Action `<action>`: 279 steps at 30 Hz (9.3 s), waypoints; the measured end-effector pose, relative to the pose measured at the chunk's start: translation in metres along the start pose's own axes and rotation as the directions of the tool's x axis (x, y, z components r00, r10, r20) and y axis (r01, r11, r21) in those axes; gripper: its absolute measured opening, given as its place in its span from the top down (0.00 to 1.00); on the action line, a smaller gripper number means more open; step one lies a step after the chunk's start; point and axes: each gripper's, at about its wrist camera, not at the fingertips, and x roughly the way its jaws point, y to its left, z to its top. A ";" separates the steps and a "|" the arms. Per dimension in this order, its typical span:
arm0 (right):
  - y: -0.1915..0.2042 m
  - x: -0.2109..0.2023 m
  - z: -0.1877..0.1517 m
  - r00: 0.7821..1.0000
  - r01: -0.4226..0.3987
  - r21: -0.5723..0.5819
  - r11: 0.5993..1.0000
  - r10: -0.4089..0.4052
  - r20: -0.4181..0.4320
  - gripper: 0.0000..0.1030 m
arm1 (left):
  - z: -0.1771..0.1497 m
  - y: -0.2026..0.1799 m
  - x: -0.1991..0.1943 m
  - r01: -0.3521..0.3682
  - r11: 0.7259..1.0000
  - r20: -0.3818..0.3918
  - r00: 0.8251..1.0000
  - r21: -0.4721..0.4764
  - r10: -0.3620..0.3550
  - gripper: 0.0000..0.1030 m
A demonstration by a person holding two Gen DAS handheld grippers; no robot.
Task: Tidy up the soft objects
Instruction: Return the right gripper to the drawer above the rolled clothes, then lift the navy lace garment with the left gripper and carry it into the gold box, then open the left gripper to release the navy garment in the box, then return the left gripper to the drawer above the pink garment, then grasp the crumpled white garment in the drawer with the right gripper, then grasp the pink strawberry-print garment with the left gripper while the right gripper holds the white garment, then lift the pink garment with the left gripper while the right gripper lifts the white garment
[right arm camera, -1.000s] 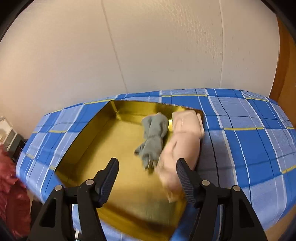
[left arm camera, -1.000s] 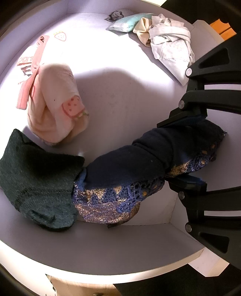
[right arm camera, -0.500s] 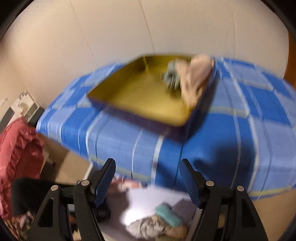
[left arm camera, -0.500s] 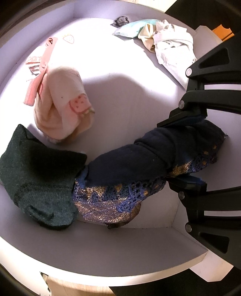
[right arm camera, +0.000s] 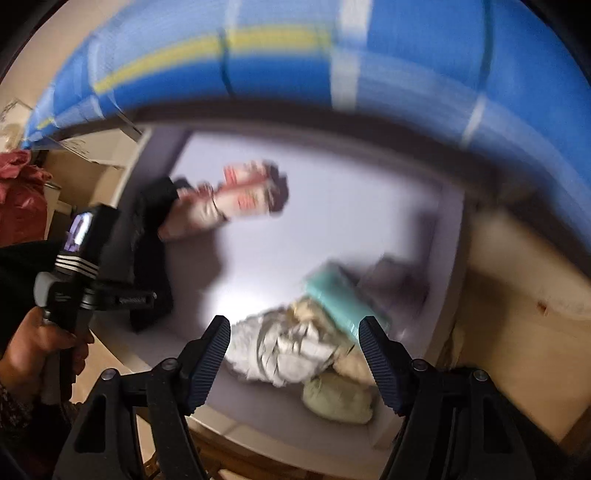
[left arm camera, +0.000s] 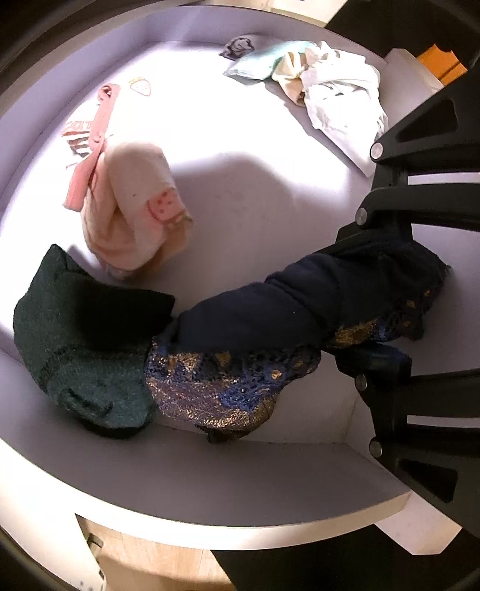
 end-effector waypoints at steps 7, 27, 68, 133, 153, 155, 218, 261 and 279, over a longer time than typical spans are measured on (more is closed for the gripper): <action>-0.001 0.027 -0.005 0.995 0.020 0.019 1.000 -0.018 -0.094 0.29 | 0.002 0.002 -0.005 0.018 1.000 -0.004 1.000 -0.010 -0.018 0.66; -0.002 0.021 -0.001 0.995 -0.052 0.079 0.996 0.058 -0.086 0.29 | -0.042 0.014 -0.104 0.101 0.991 0.177 0.977 0.087 -0.115 0.70; 0.004 0.014 -0.006 0.975 -0.189 0.127 0.974 0.201 -0.089 0.27 | 0.002 -0.154 -0.370 0.017 0.824 0.506 0.782 0.566 -0.364 0.70; -0.025 0.033 -0.025 0.961 -0.180 0.287 0.941 0.230 -0.151 0.17 | -0.063 -0.052 -0.159 -0.013 0.915 0.380 0.912 0.404 -0.155 0.60; 0.041 0.067 0.018 0.981 -0.160 0.121 0.980 0.172 -0.094 0.27 | -0.041 -0.005 -0.138 0.024 0.986 0.340 0.937 0.167 -0.081 0.60; 0.034 0.067 0.014 0.983 -0.131 0.170 0.977 0.150 -0.104 0.27 | -0.039 -0.003 -0.136 0.028 0.988 0.332 0.940 0.151 -0.077 0.60; 0.029 0.108 -0.011 0.968 -0.068 0.242 0.968 0.123 -0.220 0.61 | 0.008 -0.054 -0.068 -0.138 0.940 0.251 0.966 0.313 0.058 0.60; -0.007 0.116 -0.011 0.963 -0.084 0.305 0.949 0.156 -0.221 0.61 | 0.023 -0.101 -0.014 -0.139 0.930 0.199 0.977 0.342 0.073 0.68; -0.008 0.111 -0.010 0.961 -0.087 0.301 0.950 0.159 -0.225 0.60 | 0.006 -0.127 0.000 -0.237 0.910 0.266 0.953 0.342 0.148 0.54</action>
